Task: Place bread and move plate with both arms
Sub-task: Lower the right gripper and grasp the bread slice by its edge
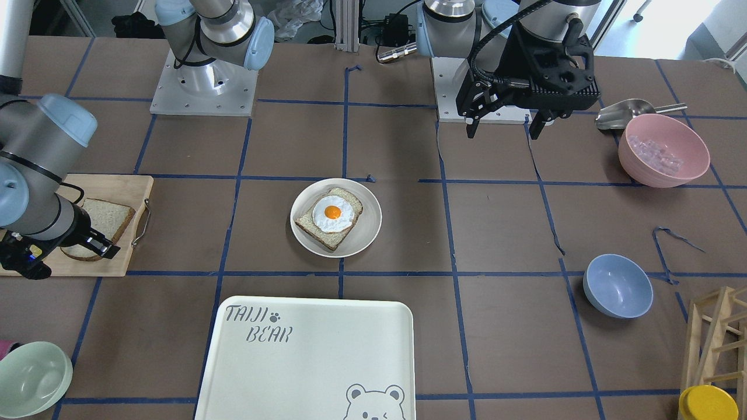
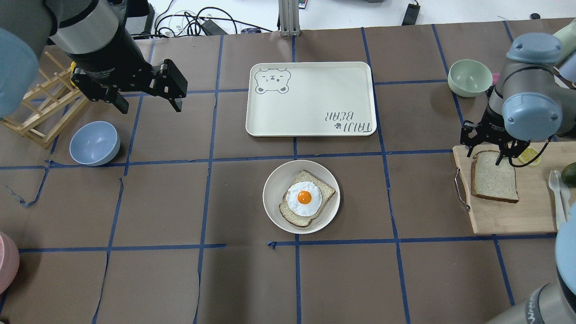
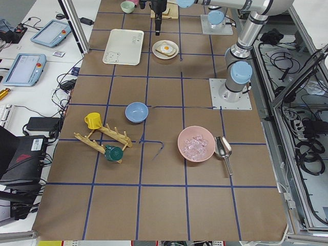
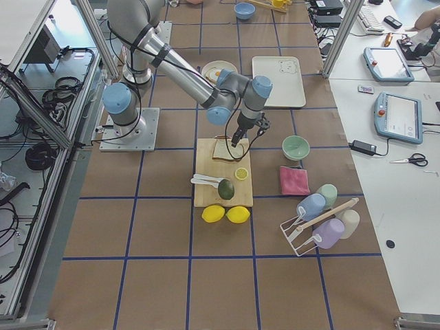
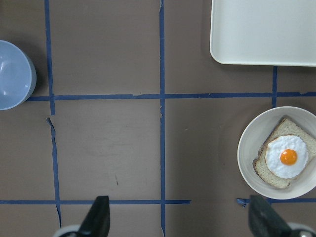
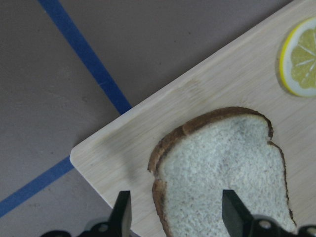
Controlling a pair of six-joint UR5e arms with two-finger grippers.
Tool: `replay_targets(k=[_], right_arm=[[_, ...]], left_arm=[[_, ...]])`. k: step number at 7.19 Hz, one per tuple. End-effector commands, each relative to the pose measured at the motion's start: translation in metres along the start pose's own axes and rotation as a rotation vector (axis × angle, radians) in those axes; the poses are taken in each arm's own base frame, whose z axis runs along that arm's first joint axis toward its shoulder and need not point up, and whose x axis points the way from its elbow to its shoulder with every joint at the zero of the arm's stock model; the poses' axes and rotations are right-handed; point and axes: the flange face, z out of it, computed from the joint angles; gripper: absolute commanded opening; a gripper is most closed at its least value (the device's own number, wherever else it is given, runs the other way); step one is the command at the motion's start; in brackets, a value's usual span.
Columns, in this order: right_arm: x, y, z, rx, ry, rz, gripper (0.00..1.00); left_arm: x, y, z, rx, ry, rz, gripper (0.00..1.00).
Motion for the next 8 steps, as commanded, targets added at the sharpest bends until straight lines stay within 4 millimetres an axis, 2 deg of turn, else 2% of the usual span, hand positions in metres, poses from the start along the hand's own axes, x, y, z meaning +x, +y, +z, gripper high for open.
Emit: replay_targets(k=[1,2,3,4,5,7,8], right_arm=[[-0.0021,-0.0039,0.0072,0.003,0.002,0.008,0.69],[-0.0022,-0.0031,0.0082,-0.001,0.003,0.008,0.59],[-0.0024,-0.0031,0.0091,-0.004,0.004,0.011,0.59],[-0.0014,-0.0031,0.0086,-0.005,0.004,0.022,0.51],[-0.0034,-0.0026,0.0072,-0.006,-0.011,0.027,0.26],[-0.0042,-0.0004,0.0124,-0.016,-0.011,0.029,0.27],[-0.0035,0.0016,0.0112,-0.014,-0.011,0.047,0.0]], left_arm=[[0.0005,0.0003,0.0003,-0.001,0.0,0.001,1.0],[-0.0002,-0.0007,0.0001,0.001,0.0,0.001,1.0],[0.0005,0.0003,0.0003,-0.001,0.0,0.0,1.0],[-0.0002,-0.0007,0.0001,0.001,0.0,0.001,1.0],[0.0004,0.0003,0.0003,-0.001,-0.001,0.0,1.0],[-0.0004,0.0001,0.0003,-0.001,-0.002,0.001,1.0],[-0.0002,-0.0007,0.0001,0.001,0.0,0.0,1.0]])
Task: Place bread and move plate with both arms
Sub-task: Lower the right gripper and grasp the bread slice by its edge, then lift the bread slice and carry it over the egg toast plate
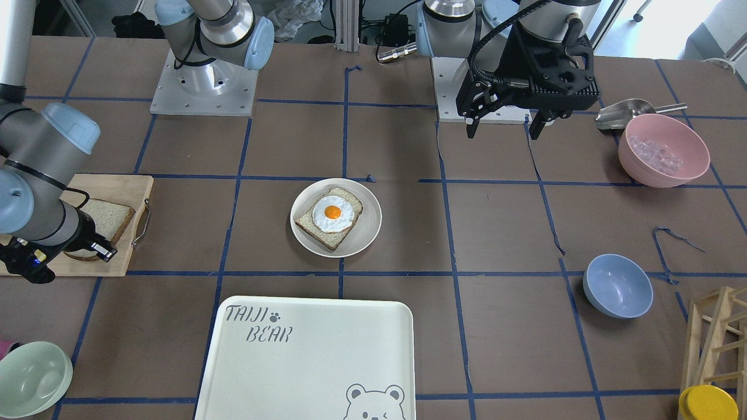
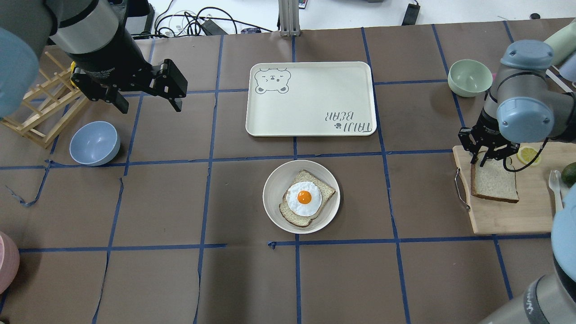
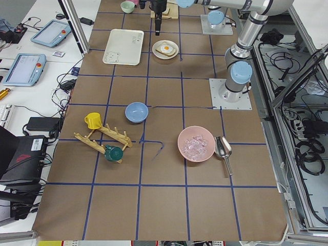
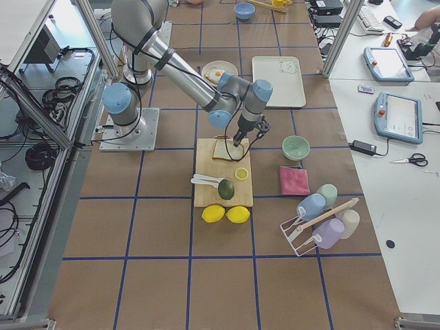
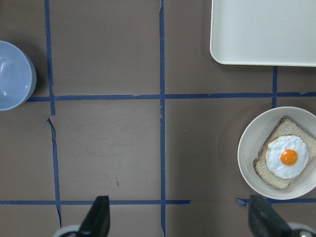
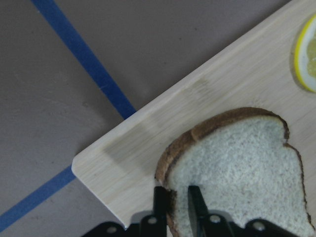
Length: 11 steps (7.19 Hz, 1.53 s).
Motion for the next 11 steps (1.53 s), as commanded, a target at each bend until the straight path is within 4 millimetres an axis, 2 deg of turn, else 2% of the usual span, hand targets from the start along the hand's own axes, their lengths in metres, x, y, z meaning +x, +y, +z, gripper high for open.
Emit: replay_targets(k=[1,2,3,4,6,7,8,9,10,11], right_arm=[[0.004,0.001,-0.009,0.013,0.014,0.03,0.0],[0.006,0.004,-0.022,0.035,0.009,0.033,0.0],[0.01,0.012,-0.043,0.062,0.003,0.033,0.0],[0.016,0.028,-0.058,0.031,0.048,0.017,0.0],[0.0,0.045,-0.097,0.001,0.074,-0.036,0.0],[-0.008,0.052,-0.125,-0.024,0.079,-0.056,0.0],[-0.025,0.065,-0.151,-0.049,0.098,-0.073,0.0],[-0.05,0.098,-0.189,-0.074,0.118,-0.053,0.0],[-0.1,0.144,-0.214,-0.081,0.078,0.018,0.0],[-0.152,0.194,-0.212,-0.118,0.036,0.083,0.0]], left_arm=[[0.0,0.0,0.001,-0.002,0.001,-0.001,1.0],[0.0,0.0,0.0,0.001,0.001,-0.001,1.0],[0.0,0.0,0.001,-0.002,0.001,-0.001,1.0],[0.0,0.0,0.0,0.001,0.001,0.0,1.0],[0.0,0.0,0.0,0.001,0.001,-0.003,1.0],[0.0,0.0,0.0,-0.001,0.001,-0.001,1.0],[0.0,0.0,0.001,0.001,0.001,-0.001,1.0],[0.0,0.0,0.0,0.001,0.001,-0.001,1.0],[0.0,0.0,0.001,0.001,0.001,-0.003,1.0],[0.0,0.0,0.0,0.001,0.001,-0.001,1.0]])
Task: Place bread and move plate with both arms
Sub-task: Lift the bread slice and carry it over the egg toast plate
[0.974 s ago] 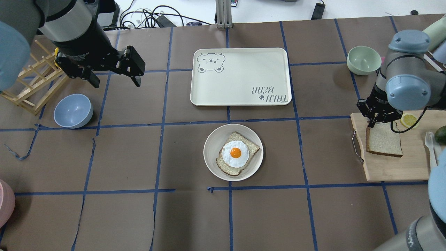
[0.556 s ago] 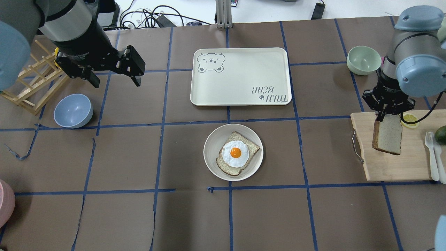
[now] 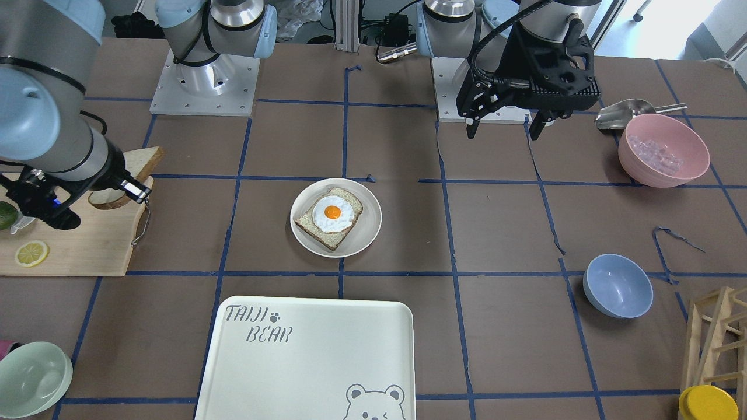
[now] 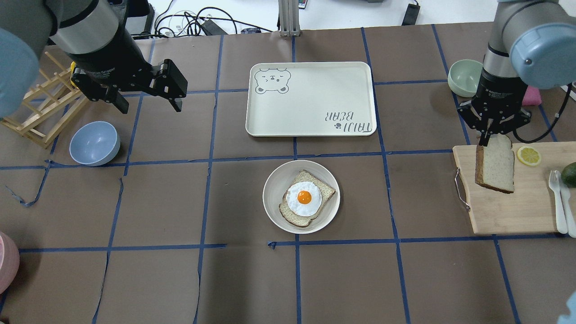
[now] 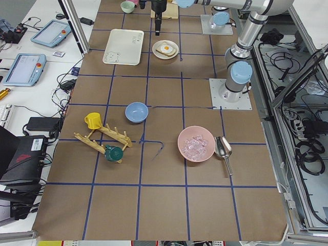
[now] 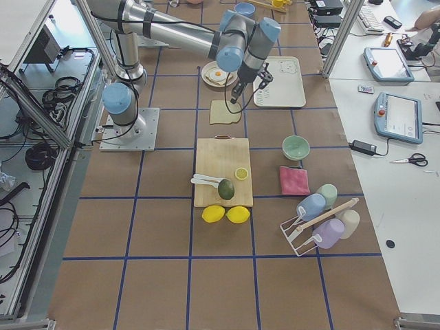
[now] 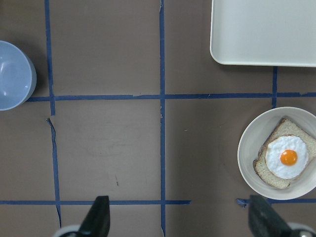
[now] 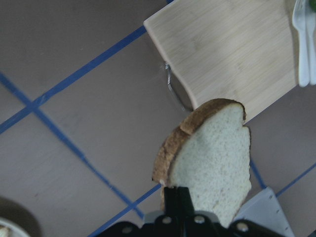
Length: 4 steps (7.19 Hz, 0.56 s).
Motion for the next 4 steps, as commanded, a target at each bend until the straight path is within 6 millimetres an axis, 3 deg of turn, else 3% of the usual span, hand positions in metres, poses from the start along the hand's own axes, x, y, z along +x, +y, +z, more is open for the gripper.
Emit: replay_targets(k=[1,2,3,4], right_arm=[[-0.1,0.101,-0.003,-0.115,-0.101,0.119,0.0],[-0.149,0.127,0.008,-0.116,-0.16,0.218,0.0],[-0.179,0.164,0.014,-0.096,-0.177,0.284,0.0],[-0.196,0.179,0.027,-0.135,-0.168,0.277,0.0]], left_arm=[[0.001,0.0,0.0,0.0,0.0,-0.001,1.0],[0.0,0.0,0.0,0.0,0.0,0.001,1.0],[0.001,0.0,0.0,0.0,0.0,-0.001,1.0],[0.0,0.0,0.0,0.0,0.0,0.001,1.0]])
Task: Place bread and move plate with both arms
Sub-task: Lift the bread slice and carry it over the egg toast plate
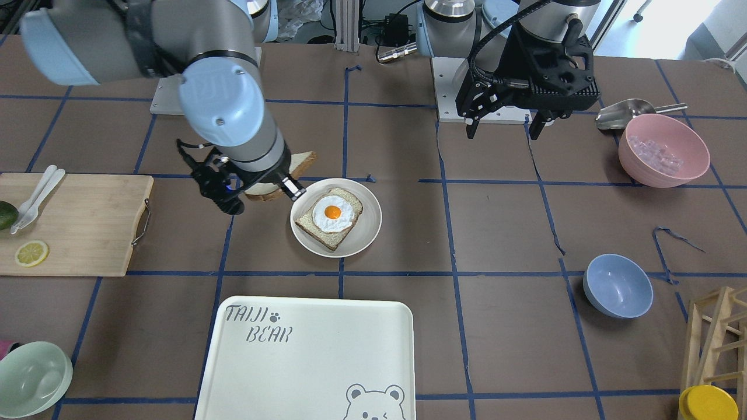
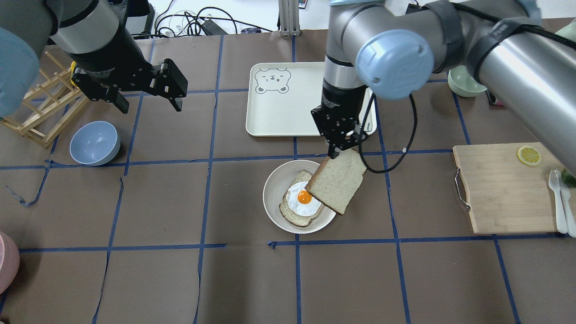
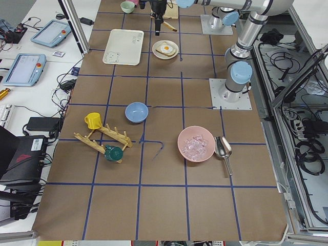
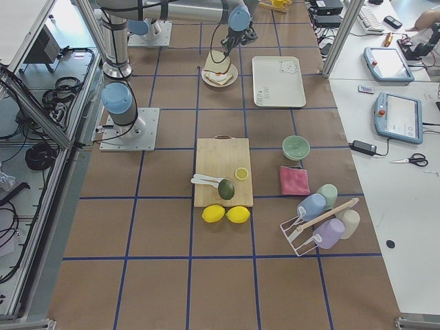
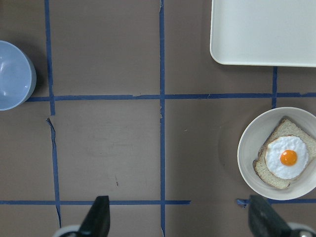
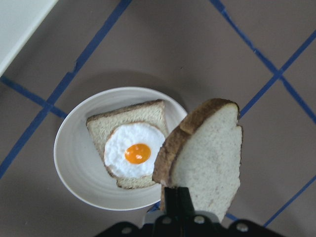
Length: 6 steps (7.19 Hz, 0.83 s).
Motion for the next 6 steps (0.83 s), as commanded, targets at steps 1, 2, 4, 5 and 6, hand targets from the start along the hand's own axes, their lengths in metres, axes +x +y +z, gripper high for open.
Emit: replay_targets(k=[1,2,4,5,6], right_arm=[[-0.02,0.036,0.043,-0.047,0.032,0.032,0.0],[-0.016,0.033,0.061,-0.053,0.057,0.037,0.0],[-0.017,0.023,0.07,-0.033,0.029,0.049,0.0],[-0.025,0.018,0.08,-0.03,0.024,0.055,0.0],[-0.035,0.012,0.09,-0.018,0.014,0.068,0.0]], left_arm=[[0.0,0.0,0.0,0.0,0.0,-0.001,1.0],[0.0,0.002,-0.001,-0.002,-0.002,0.004,1.0],[-0.001,0.003,0.0,-0.002,-0.002,0.004,1.0],[-0.001,0.003,0.001,-0.005,-0.002,0.002,1.0],[-0.001,0.003,0.001,-0.005,-0.002,0.002,1.0]])
